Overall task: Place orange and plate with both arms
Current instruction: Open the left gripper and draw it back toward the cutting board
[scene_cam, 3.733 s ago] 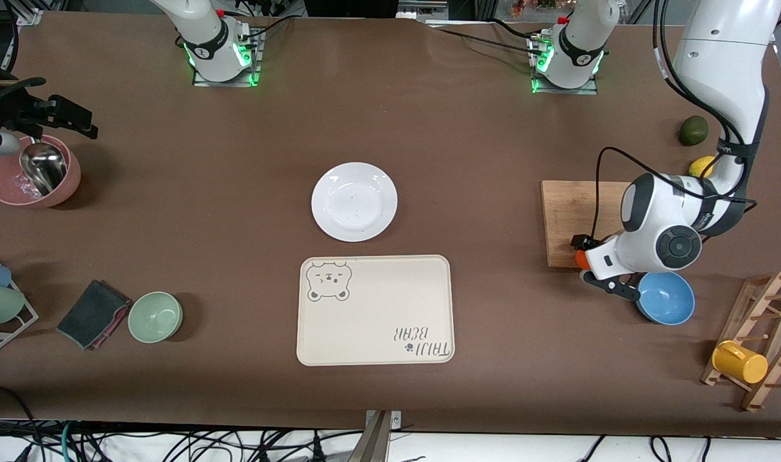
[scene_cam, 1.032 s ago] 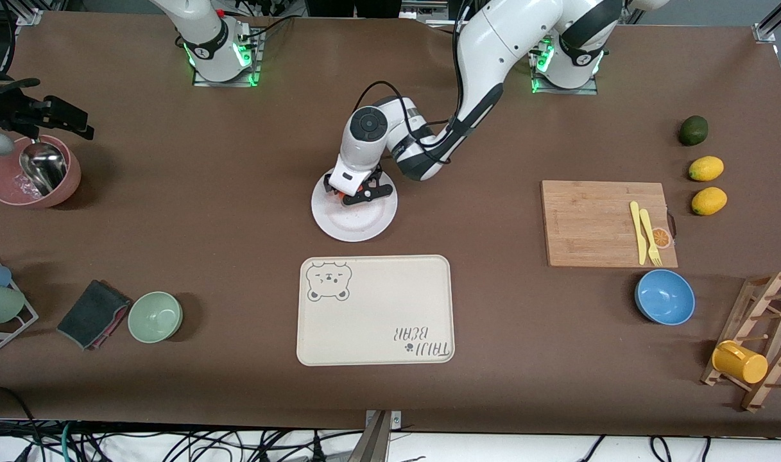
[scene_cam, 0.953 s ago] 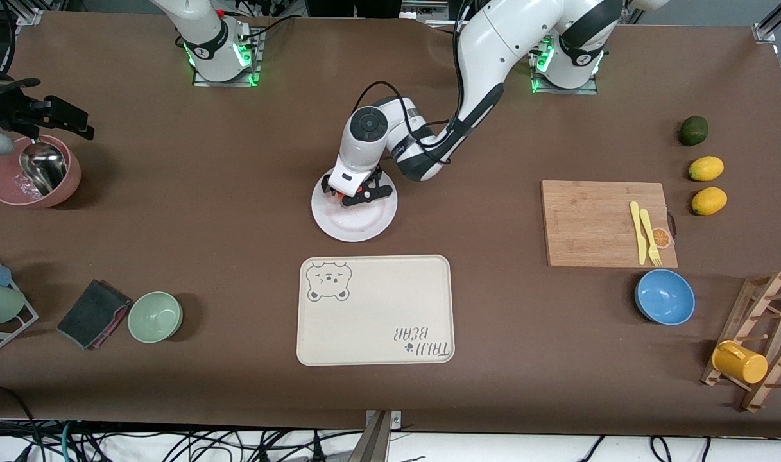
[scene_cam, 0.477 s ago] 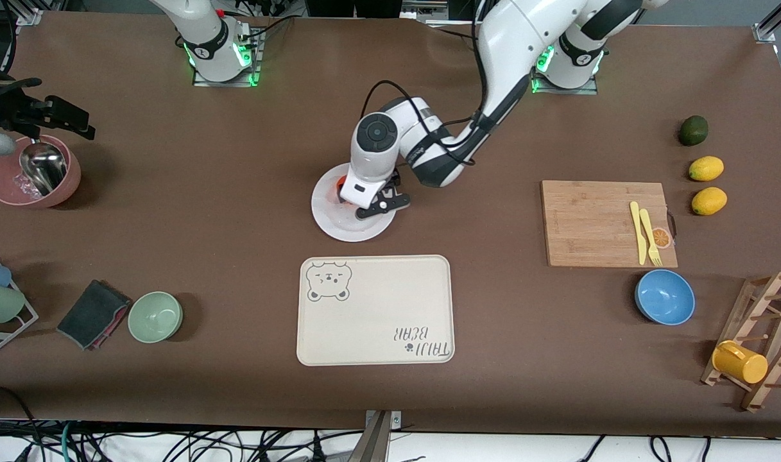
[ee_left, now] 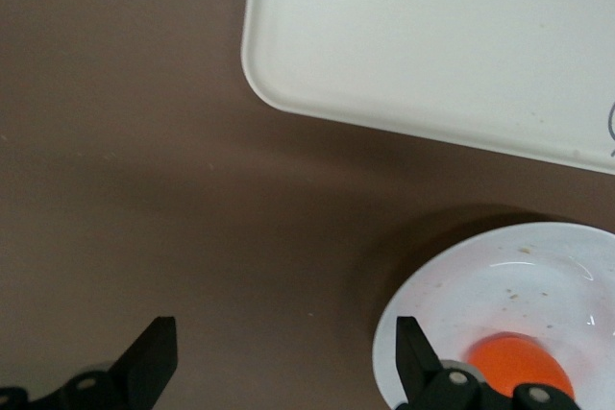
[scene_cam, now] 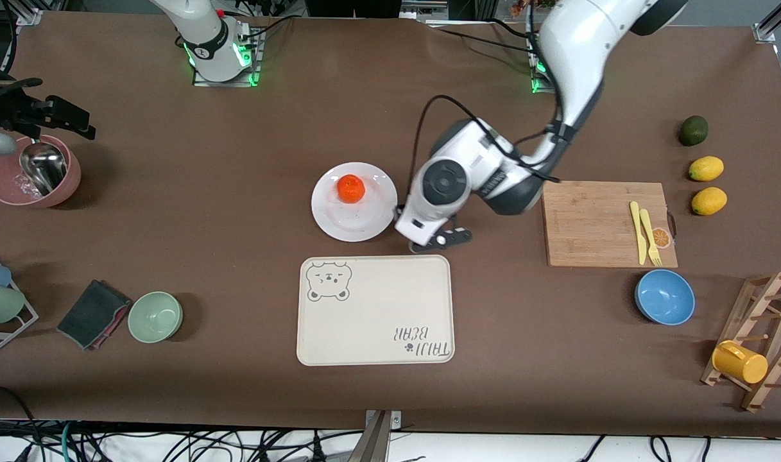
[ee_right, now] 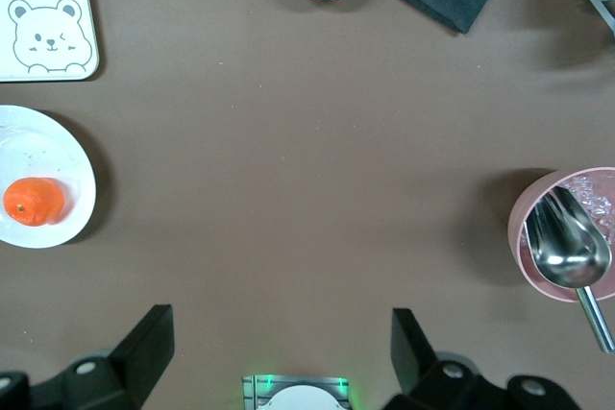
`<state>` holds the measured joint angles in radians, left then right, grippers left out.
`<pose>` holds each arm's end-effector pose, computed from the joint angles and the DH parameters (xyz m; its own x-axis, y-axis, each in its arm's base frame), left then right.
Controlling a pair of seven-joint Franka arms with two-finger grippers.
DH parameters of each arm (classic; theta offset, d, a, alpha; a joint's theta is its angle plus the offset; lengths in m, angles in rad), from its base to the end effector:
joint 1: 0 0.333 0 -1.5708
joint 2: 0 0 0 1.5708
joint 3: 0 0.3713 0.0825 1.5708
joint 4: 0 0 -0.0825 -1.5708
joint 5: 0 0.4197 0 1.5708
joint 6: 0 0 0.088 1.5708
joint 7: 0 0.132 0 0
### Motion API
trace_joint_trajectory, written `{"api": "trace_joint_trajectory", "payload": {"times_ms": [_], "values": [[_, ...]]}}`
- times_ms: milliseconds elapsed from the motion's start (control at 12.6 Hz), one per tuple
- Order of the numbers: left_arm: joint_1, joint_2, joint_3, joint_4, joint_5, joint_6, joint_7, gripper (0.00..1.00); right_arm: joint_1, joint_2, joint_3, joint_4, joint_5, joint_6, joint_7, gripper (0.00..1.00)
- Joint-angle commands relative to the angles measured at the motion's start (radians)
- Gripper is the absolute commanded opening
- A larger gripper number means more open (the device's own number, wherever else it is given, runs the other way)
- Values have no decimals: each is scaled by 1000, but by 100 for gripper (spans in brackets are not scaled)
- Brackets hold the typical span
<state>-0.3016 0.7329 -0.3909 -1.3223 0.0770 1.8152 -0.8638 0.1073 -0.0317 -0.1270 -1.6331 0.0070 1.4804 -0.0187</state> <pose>0.6418 -0.4347 0.3111 0.9418 0.2067 -0.2651 0.2083 -0.9778 -0.0223 0.5641 -0.0113 0.6346 0.9927 0.0003 -0.1207 -0.0013 -0.9999 -0.0133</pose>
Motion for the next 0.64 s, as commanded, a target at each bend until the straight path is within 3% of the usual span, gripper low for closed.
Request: {"api": "trace_joint_trajectory", "payload": {"times_ms": [0, 318, 556], "values": [[125, -15, -6, 0, -13, -62, 194, 100, 0, 6, 3, 18, -7, -14, -4, 100], [303, -15, 1, -3, 50, -148, 521, 100, 0, 6, 3, 19, -4, -15, -4, 100], [351, -15, 3, -5, 90, -155, 606, 100, -6, 7, 3, 19, -12, -3, -3, 100]]}}
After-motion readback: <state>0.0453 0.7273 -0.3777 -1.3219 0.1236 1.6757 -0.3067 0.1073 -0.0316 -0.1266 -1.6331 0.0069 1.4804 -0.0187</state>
